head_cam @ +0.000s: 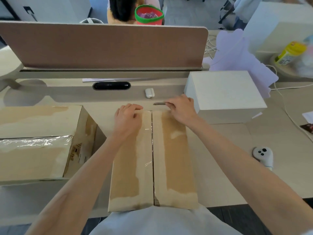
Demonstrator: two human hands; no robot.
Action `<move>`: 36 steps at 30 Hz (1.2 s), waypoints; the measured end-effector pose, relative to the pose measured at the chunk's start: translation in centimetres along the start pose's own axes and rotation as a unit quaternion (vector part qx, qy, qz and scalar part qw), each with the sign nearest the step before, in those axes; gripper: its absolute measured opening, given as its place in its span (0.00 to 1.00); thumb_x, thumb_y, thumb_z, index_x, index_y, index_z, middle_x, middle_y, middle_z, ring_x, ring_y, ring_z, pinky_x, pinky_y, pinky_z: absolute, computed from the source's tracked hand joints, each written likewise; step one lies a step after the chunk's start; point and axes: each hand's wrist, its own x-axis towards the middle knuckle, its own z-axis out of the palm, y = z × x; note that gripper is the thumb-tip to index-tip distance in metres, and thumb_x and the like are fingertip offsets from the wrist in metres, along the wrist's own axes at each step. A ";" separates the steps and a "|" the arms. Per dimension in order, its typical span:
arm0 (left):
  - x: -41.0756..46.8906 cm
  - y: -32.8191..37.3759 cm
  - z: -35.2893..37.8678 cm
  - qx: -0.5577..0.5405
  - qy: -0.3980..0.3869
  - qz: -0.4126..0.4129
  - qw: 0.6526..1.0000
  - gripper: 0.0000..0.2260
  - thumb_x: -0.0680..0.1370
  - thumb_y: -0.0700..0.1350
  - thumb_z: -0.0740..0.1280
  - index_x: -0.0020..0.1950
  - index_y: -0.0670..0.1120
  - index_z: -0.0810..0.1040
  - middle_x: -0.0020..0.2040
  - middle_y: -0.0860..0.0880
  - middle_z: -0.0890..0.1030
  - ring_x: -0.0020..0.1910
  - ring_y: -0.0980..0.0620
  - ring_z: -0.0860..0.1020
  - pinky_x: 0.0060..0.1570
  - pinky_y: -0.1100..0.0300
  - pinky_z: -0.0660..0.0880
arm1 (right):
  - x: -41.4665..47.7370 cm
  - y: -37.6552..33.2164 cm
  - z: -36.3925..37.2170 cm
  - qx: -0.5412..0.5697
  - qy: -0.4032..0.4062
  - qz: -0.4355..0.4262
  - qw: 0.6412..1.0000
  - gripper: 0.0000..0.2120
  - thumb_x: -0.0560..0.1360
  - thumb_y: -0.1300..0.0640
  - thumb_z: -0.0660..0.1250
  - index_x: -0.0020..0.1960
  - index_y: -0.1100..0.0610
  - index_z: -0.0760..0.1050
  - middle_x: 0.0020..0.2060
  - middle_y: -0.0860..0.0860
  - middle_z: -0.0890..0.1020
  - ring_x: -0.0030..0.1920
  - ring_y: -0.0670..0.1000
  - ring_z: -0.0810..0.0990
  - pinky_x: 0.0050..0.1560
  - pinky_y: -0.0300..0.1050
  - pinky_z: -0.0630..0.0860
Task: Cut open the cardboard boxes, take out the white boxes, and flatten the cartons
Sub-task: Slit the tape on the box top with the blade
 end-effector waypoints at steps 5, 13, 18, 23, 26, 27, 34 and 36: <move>0.1 0.3 -0.3 -0.113 0.012 -0.082 0.990 0.11 0.72 0.40 0.62 0.50 0.52 0.77 0.45 0.63 0.78 0.52 0.53 0.76 0.61 0.48 0.71 | 2.7 -1.1 0.7 -0.060 -0.084 -0.017 0.995 0.13 0.80 0.55 0.58 0.53 0.45 0.81 0.44 0.46 0.77 0.59 0.55 0.67 0.52 0.53 0.59; 0.0 0.7 -0.2 -0.161 0.033 -0.111 0.980 0.07 0.69 0.43 0.60 0.43 0.55 0.70 0.46 0.62 0.80 0.51 0.55 0.76 0.58 0.47 0.73 | 4.4 -3.1 0.2 -0.097 -0.061 -0.091 0.989 0.12 0.77 0.52 0.61 0.38 0.48 0.78 0.36 0.45 0.79 0.51 0.53 0.66 0.45 0.49 0.55; -0.2 1.0 -0.4 -0.176 0.034 -0.122 0.976 0.07 0.66 0.44 0.55 0.41 0.55 0.67 0.46 0.62 0.81 0.51 0.52 0.76 0.54 0.46 0.73 | 5.2 -3.1 0.3 -0.090 -0.067 -0.107 0.988 0.10 0.76 0.54 0.63 0.43 0.49 0.83 0.39 0.47 0.81 0.50 0.50 0.63 0.45 0.48 0.52; -0.3 1.2 -0.6 -0.176 0.030 -0.118 0.977 0.07 0.66 0.44 0.54 0.41 0.54 0.66 0.46 0.62 0.80 0.50 0.51 0.76 0.54 0.47 0.73 | 5.2 -3.3 0.6 -0.084 -0.065 -0.106 0.989 0.09 0.76 0.56 0.63 0.42 0.49 0.82 0.38 0.46 0.80 0.51 0.51 0.65 0.45 0.48 0.52; -0.2 1.3 -0.6 -0.162 0.028 -0.113 0.980 0.07 0.67 0.43 0.55 0.40 0.55 0.65 0.45 0.62 0.80 0.50 0.52 0.76 0.55 0.48 0.72 | 5.3 -3.4 0.5 -0.081 -0.063 -0.107 0.989 0.10 0.75 0.57 0.64 0.42 0.49 0.82 0.37 0.45 0.80 0.51 0.51 0.64 0.45 0.48 0.52; -0.2 1.2 -0.6 -0.158 0.027 -0.112 0.981 0.07 0.68 0.42 0.56 0.40 0.55 0.65 0.46 0.62 0.80 0.49 0.52 0.76 0.55 0.49 0.72 | 5.3 -3.5 0.5 -0.082 -0.063 -0.107 0.989 0.10 0.76 0.56 0.64 0.42 0.49 0.82 0.38 0.45 0.80 0.50 0.51 0.64 0.45 0.48 0.52; -0.2 0.8 -0.3 -0.160 0.029 -0.107 0.981 0.09 0.67 0.42 0.55 0.39 0.57 0.63 0.47 0.61 0.81 0.52 0.50 0.75 0.51 0.52 0.71 | 5.3 -2.7 0.6 -0.106 -0.074 -0.104 0.986 0.09 0.73 0.59 0.63 0.41 0.51 0.82 0.38 0.46 0.82 0.48 0.50 0.61 0.42 0.47 0.49; -0.2 0.7 -0.3 -0.156 0.031 -0.106 0.982 0.10 0.68 0.40 0.56 0.39 0.57 0.63 0.47 0.61 0.81 0.52 0.51 0.75 0.52 0.52 0.71 | 5.4 -1.8 -0.1 -0.133 -0.090 -0.106 0.981 0.10 0.72 0.60 0.62 0.40 0.54 0.81 0.35 0.45 0.80 0.48 0.50 0.62 0.42 0.47 0.48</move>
